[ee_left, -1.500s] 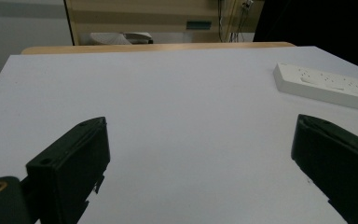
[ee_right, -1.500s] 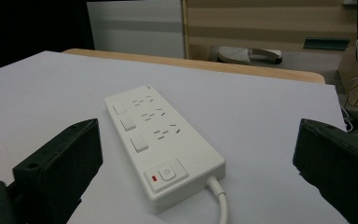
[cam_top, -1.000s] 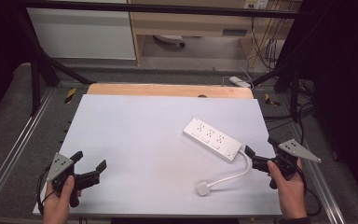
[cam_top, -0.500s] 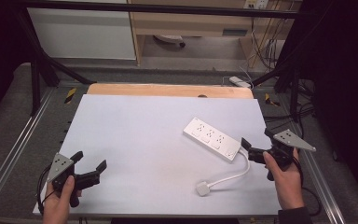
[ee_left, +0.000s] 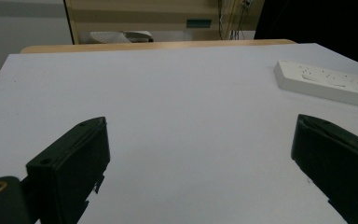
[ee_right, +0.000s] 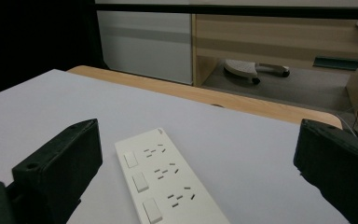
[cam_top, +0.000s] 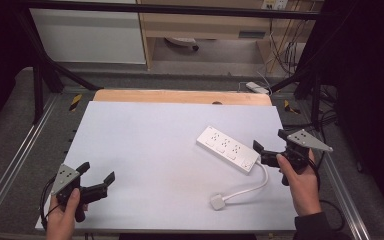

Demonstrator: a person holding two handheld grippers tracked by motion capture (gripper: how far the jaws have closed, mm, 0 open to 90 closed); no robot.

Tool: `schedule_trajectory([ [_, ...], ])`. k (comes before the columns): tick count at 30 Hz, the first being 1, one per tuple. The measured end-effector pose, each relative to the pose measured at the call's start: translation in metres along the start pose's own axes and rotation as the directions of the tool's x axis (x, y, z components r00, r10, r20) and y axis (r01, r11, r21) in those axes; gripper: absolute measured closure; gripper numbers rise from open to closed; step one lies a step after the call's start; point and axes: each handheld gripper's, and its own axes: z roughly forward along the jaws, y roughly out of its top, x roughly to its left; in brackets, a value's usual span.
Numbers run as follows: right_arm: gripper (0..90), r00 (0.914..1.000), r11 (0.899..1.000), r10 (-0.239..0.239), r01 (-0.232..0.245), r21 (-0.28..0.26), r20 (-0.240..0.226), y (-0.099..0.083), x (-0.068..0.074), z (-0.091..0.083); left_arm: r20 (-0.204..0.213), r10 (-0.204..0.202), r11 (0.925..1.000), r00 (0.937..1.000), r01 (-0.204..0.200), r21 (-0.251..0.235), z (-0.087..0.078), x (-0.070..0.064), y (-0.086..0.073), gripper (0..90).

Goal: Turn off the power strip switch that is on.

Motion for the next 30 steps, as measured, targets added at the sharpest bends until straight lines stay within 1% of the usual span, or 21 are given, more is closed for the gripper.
schedule_trajectory([
  [3, 1.9, 0.9999, 1.0, -0.012, 0.012, -0.005, 0.01, 0.006, 0.003, 0.004, 0.002, -0.001, 1.0, 1.0, 0.001, 0.0, 0.0, 0.0, 0.0, 4.6],
  [5, 1.4, 0.999, 1.0, -0.014, 0.014, -0.006, 0.042, 0.009, 0.004, 0.007, 0.002, -0.001, 1.0, 1.0, 0.001, 0.001, 0.0, 0.0, 0.0, 4.6],
  [6, 1.6, 0.999, 1.0, -0.01, 0.01, -0.005, 0.043, 0.01, 0.005, 0.009, 0.004, -0.005, 1.0, 1.0, 0.005, -0.002, 0.0, 0.0, 0.0, 4.6],
  [17, 2.0, 0.9995, 1.0, -0.018, 0.018, -0.002, 0.027, 0.023, 0.009, 0.026, -0.001, -0.003, 1.0, 1.0, 0.003, 0.001, 0.001, 0.001, 0.0, 4.6],
  [19, 2.0, 0.9996, 1.0, -0.015, 0.015, -0.002, 0.025, 0.024, 0.01, 0.029, -0.002, -0.003, 1.0, 1.0, 0.003, 0.002, 0.001, 0.001, 0.0, 4.6],
  [23, 2.1, 0.9999, 1.0, 0.005, -0.005, 0.002, 0.013, 0.026, 0.012, 0.038, -0.003, -0.011, 0.9999, 0.9999, 0.011, 0.002, 0.001, 0.001, -0.001, 4.6],
  [26, 2.2, 0.9999, 1.0, 0.004, -0.005, 0.012, 0.011, 0.028, 0.014, 0.045, -0.013, -0.007, 0.9999, 0.9999, 0.007, 0.012, 0.001, 0.002, -0.001, 4.9],
  [29, 2.2, 0.9999, 1.0, 0.008, -0.008, 0.016, 0.007, 0.03, 0.015, 0.051, -0.016, -0.008, 1.0, 0.9998, 0.008, 0.004, 0.001, 0.001, -0.001, 4.7],
  [30, 2.2, 0.9999, 1.0, 0.011, -0.011, 0.019, 0.003, 0.031, 0.015, 0.054, -0.019, -0.014, 0.9999, 0.9997, 0.014, 0.004, 0.002, 0.002, -0.002, 4.8],
])
